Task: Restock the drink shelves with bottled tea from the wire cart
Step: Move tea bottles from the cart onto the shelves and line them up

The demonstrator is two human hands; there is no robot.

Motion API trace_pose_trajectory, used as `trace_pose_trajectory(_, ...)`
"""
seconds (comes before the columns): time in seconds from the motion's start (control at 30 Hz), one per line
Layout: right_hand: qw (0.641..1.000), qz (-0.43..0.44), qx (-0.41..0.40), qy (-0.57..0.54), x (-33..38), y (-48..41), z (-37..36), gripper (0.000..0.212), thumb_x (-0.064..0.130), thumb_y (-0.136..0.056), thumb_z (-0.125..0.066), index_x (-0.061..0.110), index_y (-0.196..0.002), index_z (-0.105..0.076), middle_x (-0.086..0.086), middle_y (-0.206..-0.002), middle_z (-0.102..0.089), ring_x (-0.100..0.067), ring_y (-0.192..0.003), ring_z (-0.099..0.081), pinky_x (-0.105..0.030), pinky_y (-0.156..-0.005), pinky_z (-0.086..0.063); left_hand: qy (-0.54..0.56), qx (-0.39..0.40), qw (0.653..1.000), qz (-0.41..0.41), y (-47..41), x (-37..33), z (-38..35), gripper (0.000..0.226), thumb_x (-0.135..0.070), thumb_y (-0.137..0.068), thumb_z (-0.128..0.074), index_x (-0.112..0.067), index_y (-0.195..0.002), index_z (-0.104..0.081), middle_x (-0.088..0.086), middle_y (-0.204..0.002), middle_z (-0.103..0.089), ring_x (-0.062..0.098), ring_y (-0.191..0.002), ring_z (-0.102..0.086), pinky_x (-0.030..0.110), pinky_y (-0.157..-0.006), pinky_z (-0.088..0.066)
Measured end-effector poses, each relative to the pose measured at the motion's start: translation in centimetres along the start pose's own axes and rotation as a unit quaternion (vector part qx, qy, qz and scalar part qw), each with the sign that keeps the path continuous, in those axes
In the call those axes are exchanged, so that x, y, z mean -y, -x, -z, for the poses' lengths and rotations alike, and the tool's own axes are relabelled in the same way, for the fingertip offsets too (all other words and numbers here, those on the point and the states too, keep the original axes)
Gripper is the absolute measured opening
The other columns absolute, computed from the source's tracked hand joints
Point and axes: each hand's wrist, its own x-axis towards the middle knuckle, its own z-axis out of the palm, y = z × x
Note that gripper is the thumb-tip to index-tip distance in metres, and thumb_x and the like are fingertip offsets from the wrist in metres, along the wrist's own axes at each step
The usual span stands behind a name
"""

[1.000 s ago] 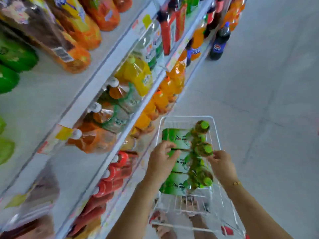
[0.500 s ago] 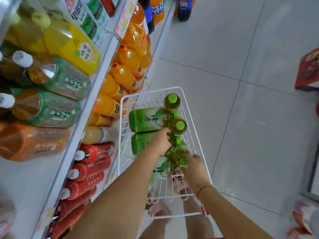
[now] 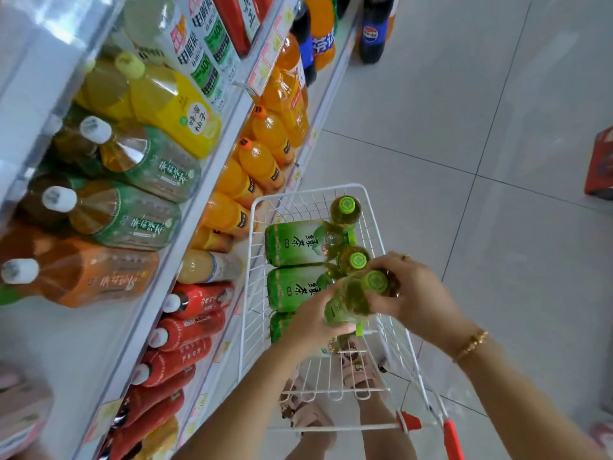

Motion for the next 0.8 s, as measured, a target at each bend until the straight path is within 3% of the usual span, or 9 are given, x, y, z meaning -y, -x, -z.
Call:
trace_pose_trajectory(0.13, 0.986, 0.037, 0.021, -0.164, 1.7, -2.6, 2.3, 0.024, 0.035, -0.075, -0.074, 0.019, -0.089, -0.064, 0.001, -0.075, -0.061, -0.011, -0.065, -0.055, -0.020, -0.061, -0.046, 0.044, -0.022, 0.999, -0.015, 0.6, -1.8, 3.2, 0.073, -0.045, -0.051, -0.082, -0.036, -0.117, -0.052, -0.010, -0.116, -0.064, 0.010, -0.108, -0.061, 0.040, -0.097, -0.048)
trace_pose_trajectory(0.23, 0.967, -0.033, 0.013, -0.253, 1.3, -4.8, 1.0, 0.024, 0.035, -0.078, -0.068, 0.016, -0.093, -0.067, -0.001, -0.074, -0.063, -0.017, -0.065, -0.059, -0.032, -0.064, -0.051, 0.033, -0.083, 0.996, -0.004, 1.2, -2.3, 5.4, 0.074, -0.045, -0.048, -0.085, -0.026, -0.113, -0.057, -0.007, -0.111, -0.067, 0.013, -0.104, -0.062, 0.042, -0.094, -0.050)
trace_pose_trajectory(0.27, 0.971, -0.069, 0.000, -0.227, 0.6, -5.4, 0.2, 0.028, 0.036, -0.079, -0.067, 0.015, -0.098, -0.067, 0.000, -0.080, -0.065, -0.019, -0.070, -0.062, -0.034, -0.069, -0.053, 0.042, -0.115, 0.992, 0.006, 1.5, -2.1, 5.9, 0.073, -0.042, -0.050, -0.087, -0.024, -0.113, -0.057, -0.006, -0.110, -0.067, 0.014, -0.102, -0.062, 0.043, -0.093, -0.050)
trace_pose_trajectory(0.33, 0.990, -0.137, 0.023, 0.011, -1.5, -6.2, -2.3, 0.035, 0.031, -0.085, -0.065, 0.012, -0.115, -0.059, -0.004, -0.099, -0.065, -0.021, -0.087, -0.062, -0.032, -0.075, -0.051, 0.073, -0.180, 0.981, 0.019, 2.4, -1.9, 6.7, 0.068, -0.036, -0.054, -0.088, -0.022, -0.113, -0.058, -0.008, -0.106, -0.066, 0.011, -0.097, -0.062, 0.037, -0.089, -0.051)
trace_pose_trajectory(0.4, 0.964, -0.162, 0.073, 0.199, -3.2, -6.1, -4.8, 0.048, 0.018, -0.087, -0.060, 0.013, -0.132, -0.044, -0.012, -0.113, -0.059, -0.025, -0.100, -0.058, -0.030, -0.078, -0.047, 0.085, -0.240, 0.967, 0.013, 3.4, -2.0, 7.2, 0.060, -0.027, -0.060, -0.088, -0.021, -0.110, -0.057, -0.011, -0.103, -0.065, 0.007, -0.093, -0.061, 0.028, -0.082, -0.049)
trace_pose_trajectory(0.47, 0.959, -0.174, 0.076, 0.211, -3.8, -5.8, -6.5, 0.052, 0.012, -0.088, -0.056, 0.013, -0.136, -0.035, -0.015, -0.115, -0.056, -0.029, -0.100, -0.058, -0.030, -0.072, -0.044, 0.109, -0.277, 0.955, 0.005, 4.2, -2.4, 7.5, 0.054, -0.024, -0.062, -0.087, -0.027, -0.106, -0.057, -0.012, -0.100, -0.066, 0.003, -0.092, -0.062, 0.028, -0.082, -0.051)
trace_pose_trajectory(0.53, 0.964, -0.169, 0.042, 0.201, -3.9, -6.1, -7.2, 0.043, 0.017, -0.091, -0.055, 0.012, -0.130, -0.039, -0.015, -0.115, -0.055, -0.031, -0.098, -0.059, -0.030, -0.069, -0.041, 0.136, -0.299, 0.945, 0.005, 4.9, -2.5, 7.6, 0.050, -0.024, -0.063, -0.086, -0.032, -0.101, -0.056, -0.013, -0.098, -0.067, 0.000, -0.090, -0.063, 0.033, -0.084, -0.053)
trace_pose_trajectory(0.7, 0.950, -0.150, 0.035, 0.271, -3.8, -7.3, -7.4, 0.035, 0.025, -0.090, -0.059, 0.011, -0.117, -0.041, -0.013, -0.107, -0.059, -0.030, -0.092, -0.061, -0.033, -0.062, -0.045, 0.181, -0.348, 0.920, 0.012, 6.5, -3.1, 7.9, 0.064, -0.051, -0.051, -0.082, -0.026, -0.105, -0.060, -0.007, -0.099, -0.071, 0.008, -0.091, -0.067, 0.041, -0.083, -0.056)
trace_pose_trajectory(0.8, 0.947, -0.142, 0.042, 0.284, -2.9, -6.0, -7.2, 0.032, 0.027, -0.090, -0.057, 0.013, -0.113, -0.041, -0.010, -0.100, -0.060, -0.027, -0.081, -0.059, -0.034, -0.062, -0.050, 0.184, -0.372, 0.910, 0.013, 8.5, -3.8, 8.4, 0.054, -0.037, -0.059, -0.086, -0.023, -0.103, -0.058, -0.006, -0.094, -0.071, 0.007, -0.085, -0.068, 0.040, -0.081, -0.057)
